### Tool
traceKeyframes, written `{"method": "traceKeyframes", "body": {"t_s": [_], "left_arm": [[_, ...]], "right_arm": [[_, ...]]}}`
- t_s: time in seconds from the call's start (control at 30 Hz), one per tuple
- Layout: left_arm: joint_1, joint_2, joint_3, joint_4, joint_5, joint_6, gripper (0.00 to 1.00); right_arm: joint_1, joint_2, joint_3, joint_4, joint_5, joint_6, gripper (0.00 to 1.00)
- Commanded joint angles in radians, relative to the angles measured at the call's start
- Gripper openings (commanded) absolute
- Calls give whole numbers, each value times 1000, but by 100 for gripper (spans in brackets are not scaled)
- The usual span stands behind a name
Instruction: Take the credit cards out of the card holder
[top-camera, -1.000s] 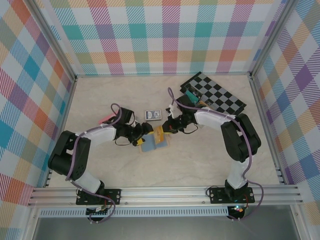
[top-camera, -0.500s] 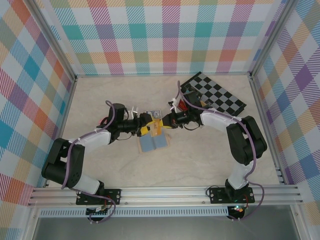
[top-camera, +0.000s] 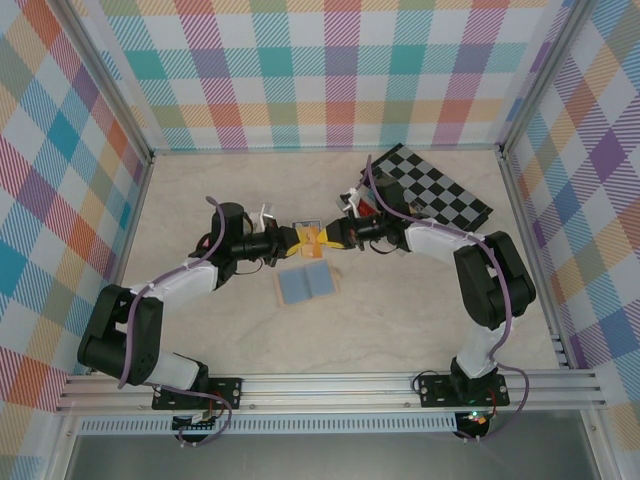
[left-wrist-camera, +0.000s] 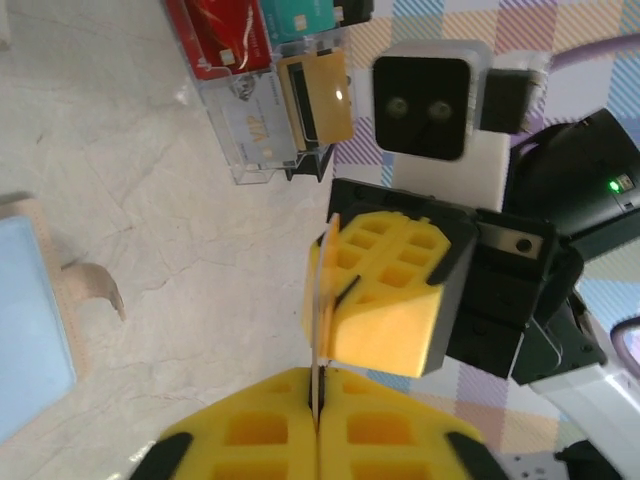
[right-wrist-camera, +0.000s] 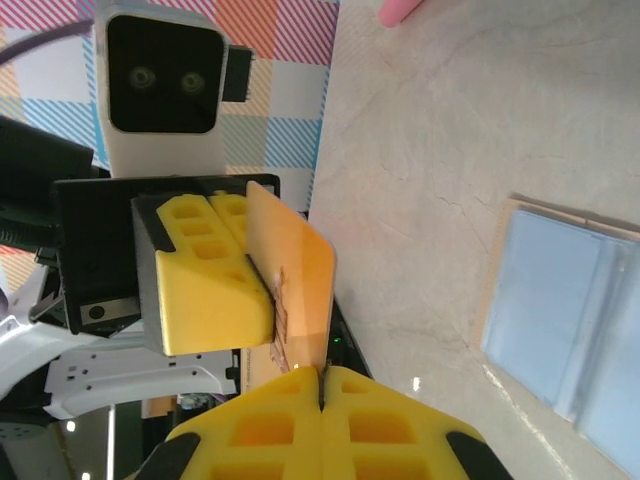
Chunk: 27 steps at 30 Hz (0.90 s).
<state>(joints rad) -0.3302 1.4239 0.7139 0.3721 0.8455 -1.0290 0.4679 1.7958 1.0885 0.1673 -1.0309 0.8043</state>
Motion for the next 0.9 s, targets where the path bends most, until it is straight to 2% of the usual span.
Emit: {"method": "traceKeyframes", "body": {"t_s": [0.0, 0.13, 0.27, 0.37, 0.53, 0.57, 0.63, 0.73, 0.87], "left_arm": [[3, -48, -6, 56, -7, -19, 0], [3, -73, -8, 50, -34, -19, 0], [2, -79, -7, 44, -39, -23, 0], [2, -74, -5, 41, -41, -27, 0], [2, -81, 3, -6, -53, -11, 0], [2, -85, 8, -34, -59, 0, 3], [3, -99, 23, -124, -82, 40, 25], [6, -128, 62, -327, -155, 137, 53], [10, -157, 137, -625, -305, 274, 76]], "right_arm": [[6, -28, -13, 100, -43, 72, 15], [11, -34, -28, 159, -44, 121, 29], [30, -31, -14, 176, -58, 134, 32], [39, -33, -6, 191, -64, 142, 25], [38, -57, 0, 166, -53, 120, 7], [38, -67, 6, 130, -45, 90, 5], [36, -93, 33, 5, -13, -11, 0], [19, -139, 79, -222, 69, -188, 0], [-26, -195, 158, -505, 225, -402, 0]]}}
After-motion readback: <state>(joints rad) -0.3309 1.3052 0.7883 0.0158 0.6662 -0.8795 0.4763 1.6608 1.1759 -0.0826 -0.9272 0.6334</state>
